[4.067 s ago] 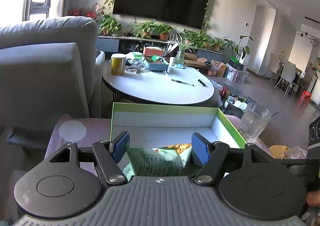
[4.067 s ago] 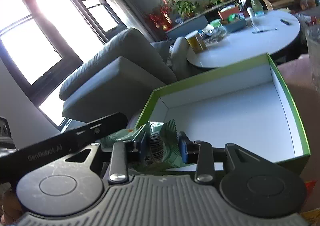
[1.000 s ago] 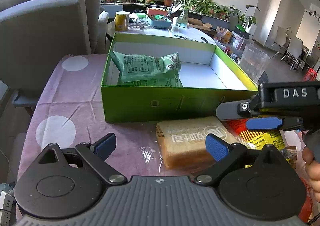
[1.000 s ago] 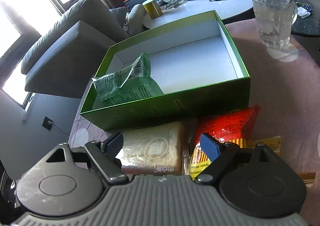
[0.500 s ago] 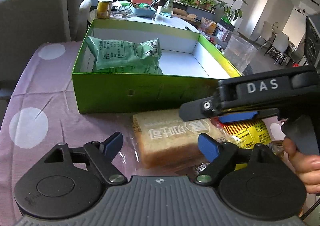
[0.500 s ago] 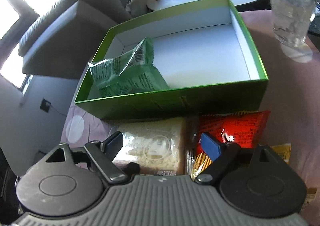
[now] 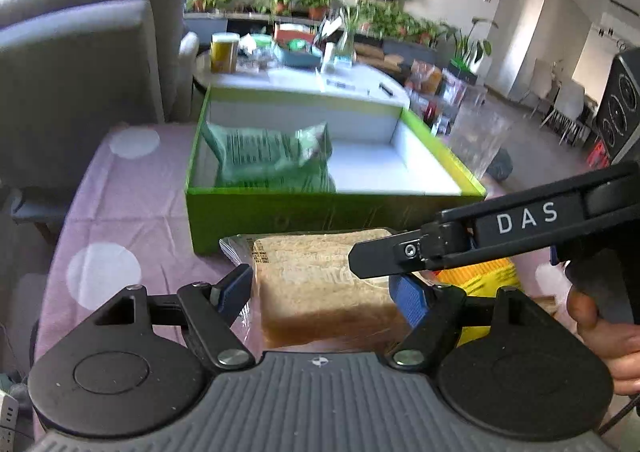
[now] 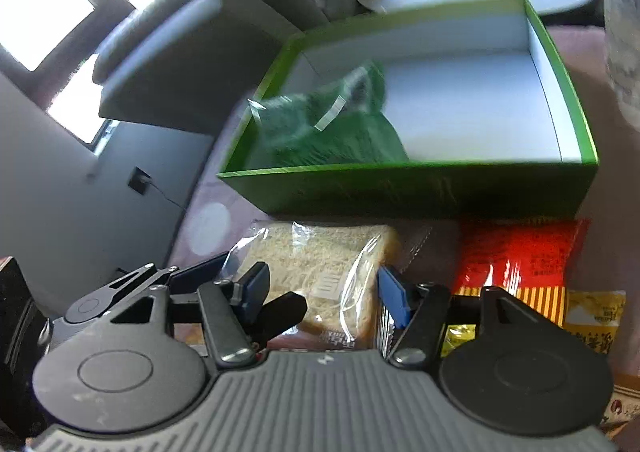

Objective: Organize snacks
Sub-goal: 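Grasp the bagged bread loaf with the right gripper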

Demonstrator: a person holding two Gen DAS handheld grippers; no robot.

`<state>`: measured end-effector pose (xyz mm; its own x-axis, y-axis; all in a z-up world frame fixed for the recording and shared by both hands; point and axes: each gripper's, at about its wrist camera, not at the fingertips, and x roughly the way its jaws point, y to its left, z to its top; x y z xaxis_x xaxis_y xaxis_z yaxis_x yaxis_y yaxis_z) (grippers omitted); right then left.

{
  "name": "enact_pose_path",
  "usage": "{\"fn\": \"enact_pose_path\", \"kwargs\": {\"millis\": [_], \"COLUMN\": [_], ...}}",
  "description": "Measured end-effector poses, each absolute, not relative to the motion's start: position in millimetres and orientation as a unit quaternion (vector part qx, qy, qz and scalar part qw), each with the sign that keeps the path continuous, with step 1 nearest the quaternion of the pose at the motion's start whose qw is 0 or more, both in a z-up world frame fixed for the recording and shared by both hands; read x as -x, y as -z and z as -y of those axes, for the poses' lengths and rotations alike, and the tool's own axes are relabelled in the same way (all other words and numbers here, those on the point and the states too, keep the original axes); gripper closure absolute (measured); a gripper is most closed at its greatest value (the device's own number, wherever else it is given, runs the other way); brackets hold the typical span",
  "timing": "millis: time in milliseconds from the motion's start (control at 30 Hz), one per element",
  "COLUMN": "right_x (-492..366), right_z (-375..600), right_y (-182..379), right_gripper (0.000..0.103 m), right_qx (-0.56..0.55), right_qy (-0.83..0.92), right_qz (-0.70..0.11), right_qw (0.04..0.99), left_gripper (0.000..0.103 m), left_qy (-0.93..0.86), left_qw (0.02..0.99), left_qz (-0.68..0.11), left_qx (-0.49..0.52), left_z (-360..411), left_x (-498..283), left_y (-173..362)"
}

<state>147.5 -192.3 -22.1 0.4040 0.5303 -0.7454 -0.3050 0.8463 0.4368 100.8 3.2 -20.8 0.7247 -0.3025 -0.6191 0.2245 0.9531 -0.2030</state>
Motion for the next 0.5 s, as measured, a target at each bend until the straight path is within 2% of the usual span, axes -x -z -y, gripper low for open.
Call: {"fn": "enact_pose_path", "kwargs": {"millis": [500], "right_x": [-127.2], "right_z": [190.6], "right_y": [-49.4], "right_gripper": [0.04], "right_qx": [-0.105], "right_qy": [-0.267], "right_qz": [-0.361], "right_qw": [0.887], "left_gripper": [0.026], "left_qy": [0.152], "left_qw": [0.962], "left_qz": [-0.225], "left_qx": [0.032], "left_z": [5.2], "left_x": [-72.6], "left_y": [-58.9]}}
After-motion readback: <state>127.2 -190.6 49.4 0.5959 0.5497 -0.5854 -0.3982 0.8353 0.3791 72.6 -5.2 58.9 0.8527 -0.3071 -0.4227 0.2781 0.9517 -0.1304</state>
